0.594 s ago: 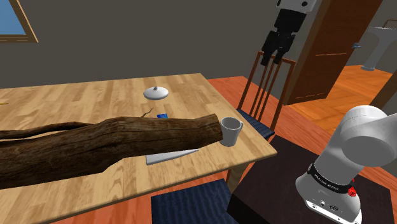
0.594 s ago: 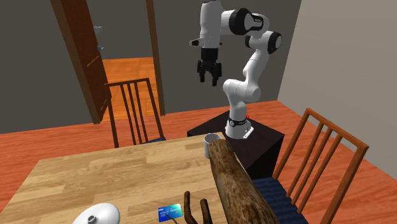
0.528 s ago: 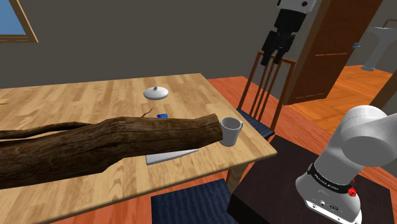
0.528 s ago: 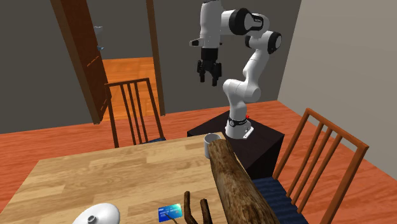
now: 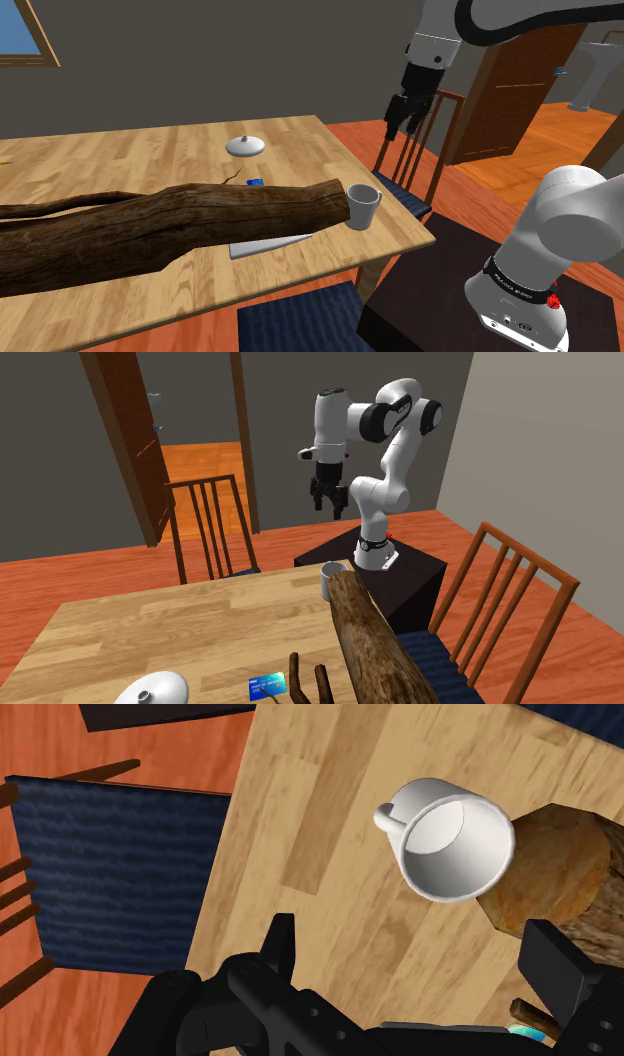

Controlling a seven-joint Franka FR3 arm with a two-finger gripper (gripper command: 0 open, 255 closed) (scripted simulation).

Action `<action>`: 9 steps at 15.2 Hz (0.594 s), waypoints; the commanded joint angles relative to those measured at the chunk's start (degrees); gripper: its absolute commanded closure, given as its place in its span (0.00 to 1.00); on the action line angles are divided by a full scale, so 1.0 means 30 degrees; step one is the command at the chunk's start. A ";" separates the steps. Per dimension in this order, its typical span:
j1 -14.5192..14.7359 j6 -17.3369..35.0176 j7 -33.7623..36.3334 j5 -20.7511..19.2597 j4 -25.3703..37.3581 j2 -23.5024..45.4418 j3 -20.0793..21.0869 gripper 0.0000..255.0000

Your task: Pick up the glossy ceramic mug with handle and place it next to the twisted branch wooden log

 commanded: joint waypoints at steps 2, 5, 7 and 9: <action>0.0084 0.1775 0.0339 0.0095 -0.1120 0.0893 0.0497 0.00; 0.0180 0.3629 0.0755 0.0194 -0.2026 0.2110 0.1058 0.00; 0.0233 0.4899 0.1055 0.0230 -0.2514 0.3076 0.1431 0.00; 0.0261 0.5881 0.1299 0.0232 -0.2820 0.3895 0.1716 0.00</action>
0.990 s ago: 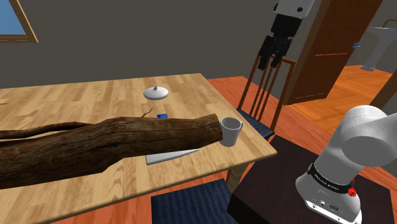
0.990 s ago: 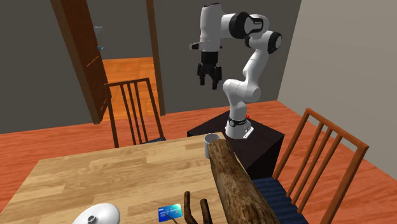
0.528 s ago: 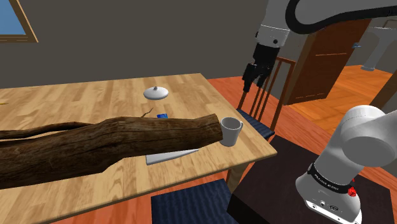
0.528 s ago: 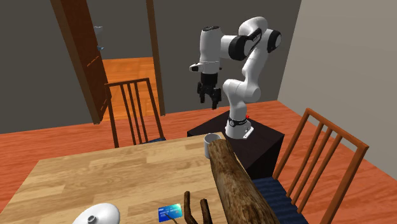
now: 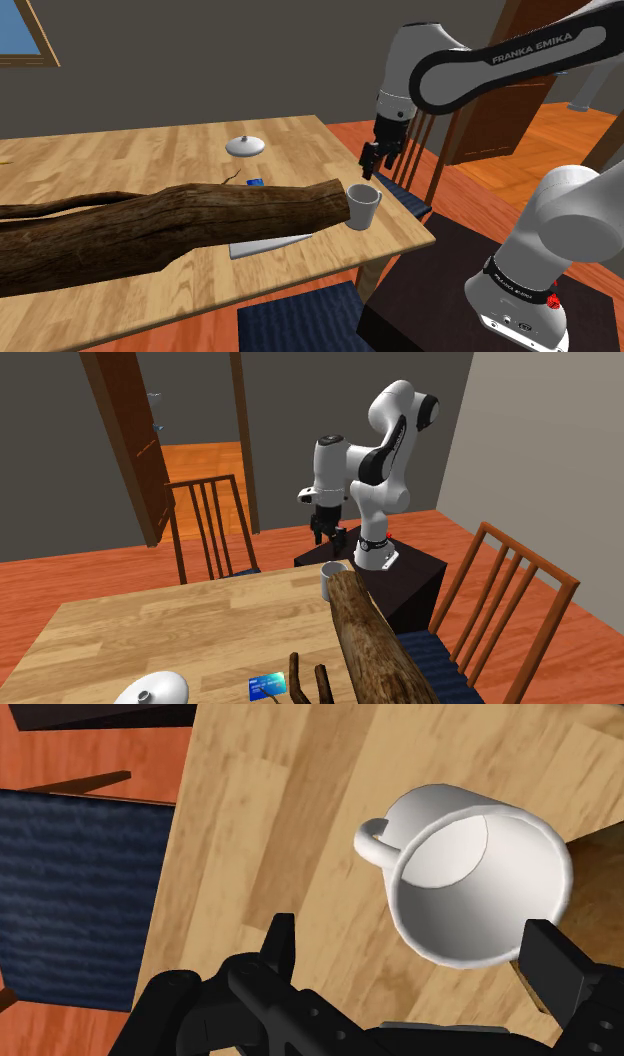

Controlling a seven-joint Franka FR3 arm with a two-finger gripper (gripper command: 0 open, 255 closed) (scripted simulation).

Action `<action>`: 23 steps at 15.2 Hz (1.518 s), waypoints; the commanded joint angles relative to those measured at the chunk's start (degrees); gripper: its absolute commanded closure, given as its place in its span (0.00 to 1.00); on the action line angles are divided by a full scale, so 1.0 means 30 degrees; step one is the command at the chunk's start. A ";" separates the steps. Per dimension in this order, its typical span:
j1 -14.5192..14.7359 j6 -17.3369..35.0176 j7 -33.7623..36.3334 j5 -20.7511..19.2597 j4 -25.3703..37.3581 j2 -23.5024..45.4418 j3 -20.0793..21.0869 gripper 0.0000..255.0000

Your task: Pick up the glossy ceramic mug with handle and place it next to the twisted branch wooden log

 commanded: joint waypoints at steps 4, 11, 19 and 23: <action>0.0030 0.1752 0.0142 0.0061 -0.0789 0.1004 0.0264 0.00; 0.0036 0.2874 0.0149 0.0103 -0.1317 0.1599 0.0363 0.00; 0.0036 0.2871 0.0148 0.0103 -0.1315 0.1598 0.0362 1.00; 0.0030 0.2869 0.0144 0.0098 -0.1297 0.1614 0.0359 1.00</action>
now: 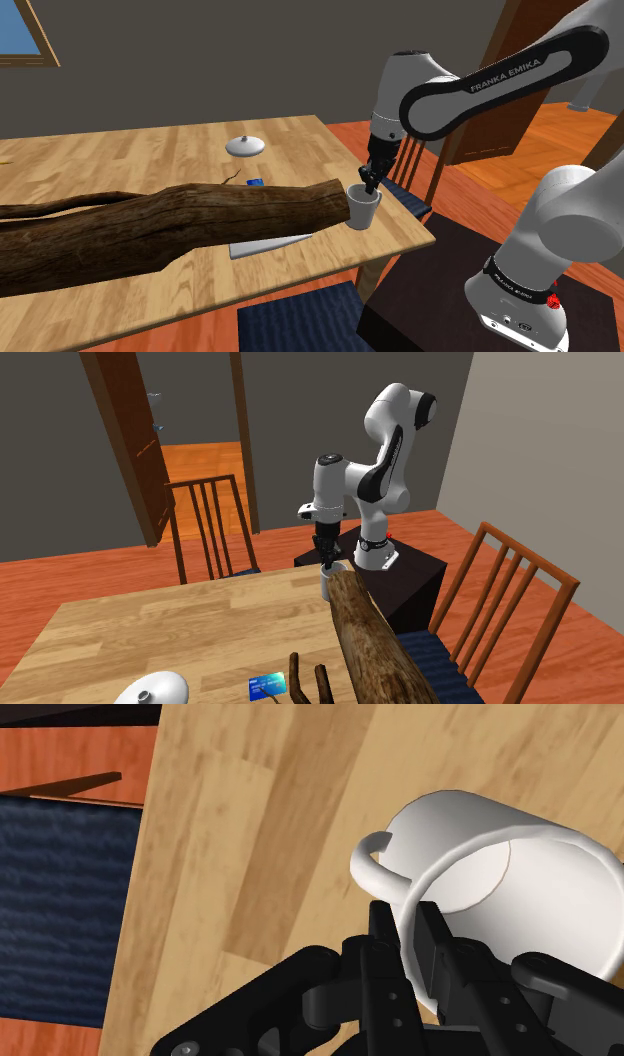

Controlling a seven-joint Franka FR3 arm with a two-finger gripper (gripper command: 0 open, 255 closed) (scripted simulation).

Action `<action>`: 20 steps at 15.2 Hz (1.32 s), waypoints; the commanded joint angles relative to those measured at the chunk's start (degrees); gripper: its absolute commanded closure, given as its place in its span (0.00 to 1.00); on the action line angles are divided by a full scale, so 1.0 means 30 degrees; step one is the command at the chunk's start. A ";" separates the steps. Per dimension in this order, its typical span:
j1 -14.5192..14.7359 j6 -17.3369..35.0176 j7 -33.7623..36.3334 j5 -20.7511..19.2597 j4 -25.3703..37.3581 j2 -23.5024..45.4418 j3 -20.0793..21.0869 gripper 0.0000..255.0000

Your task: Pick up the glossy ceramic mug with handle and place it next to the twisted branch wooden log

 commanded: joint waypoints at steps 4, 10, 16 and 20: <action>0.0010 -0.0618 0.0010 -0.0014 0.0275 -0.0315 -0.0037 1.00; -0.0005 -0.2442 0.0030 -0.0092 0.1289 -0.1126 -0.0178 1.00; -0.0030 -0.4180 0.0058 -0.0181 0.2441 -0.1713 -0.0309 1.00; -0.0051 -0.5295 0.0080 -0.0242 0.3281 -0.1989 -0.0391 1.00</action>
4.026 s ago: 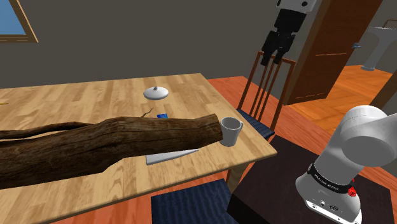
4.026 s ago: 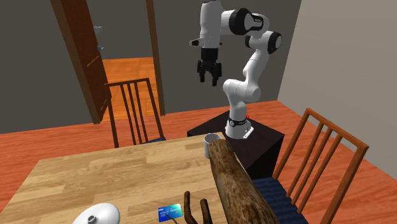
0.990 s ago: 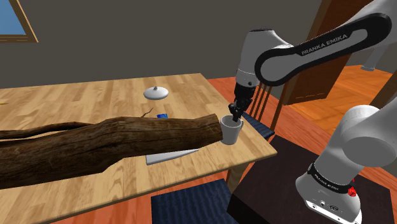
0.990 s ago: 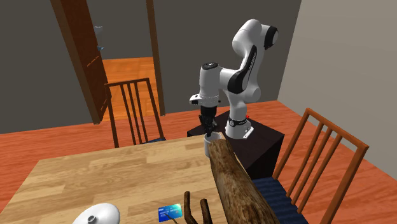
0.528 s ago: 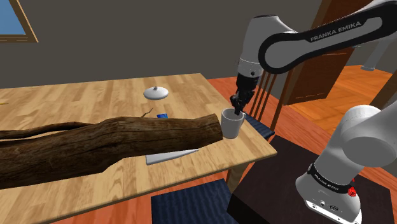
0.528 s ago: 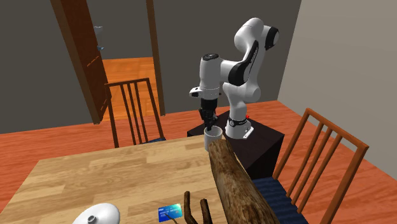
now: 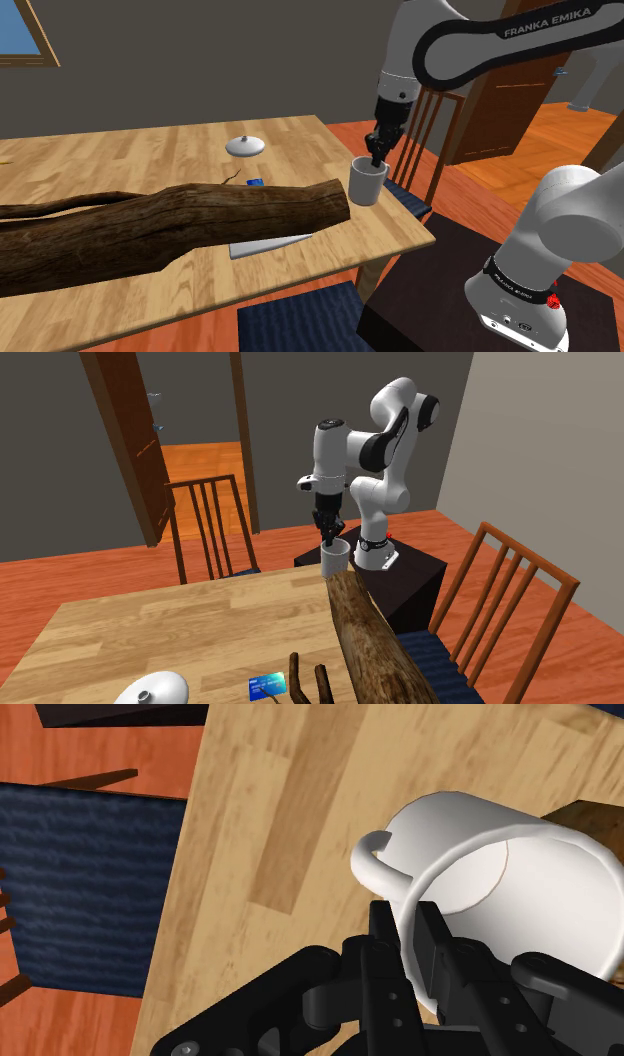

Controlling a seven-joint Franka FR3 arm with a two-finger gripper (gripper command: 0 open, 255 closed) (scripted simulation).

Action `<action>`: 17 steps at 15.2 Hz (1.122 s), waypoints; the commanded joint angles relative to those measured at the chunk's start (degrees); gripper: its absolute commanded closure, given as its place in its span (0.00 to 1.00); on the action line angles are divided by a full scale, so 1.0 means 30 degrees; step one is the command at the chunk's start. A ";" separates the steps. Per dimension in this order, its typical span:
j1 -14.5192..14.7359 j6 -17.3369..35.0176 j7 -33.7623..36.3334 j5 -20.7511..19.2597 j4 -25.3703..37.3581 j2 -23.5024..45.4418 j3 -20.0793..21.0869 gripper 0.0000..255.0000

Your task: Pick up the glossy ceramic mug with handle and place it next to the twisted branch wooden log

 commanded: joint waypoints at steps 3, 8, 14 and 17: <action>-0.0010 -0.1123 0.0055 -0.0050 0.0902 -0.0222 -0.0056 1.00; -0.0041 -0.2450 0.0089 -0.0125 0.2078 -0.0374 -0.0145 1.00; -0.0080 -0.3996 0.0134 -0.0211 0.3595 -0.0402 -0.0241 1.00; -0.0100 -0.4753 0.0159 -0.0253 0.4397 -0.0357 -0.0285 1.00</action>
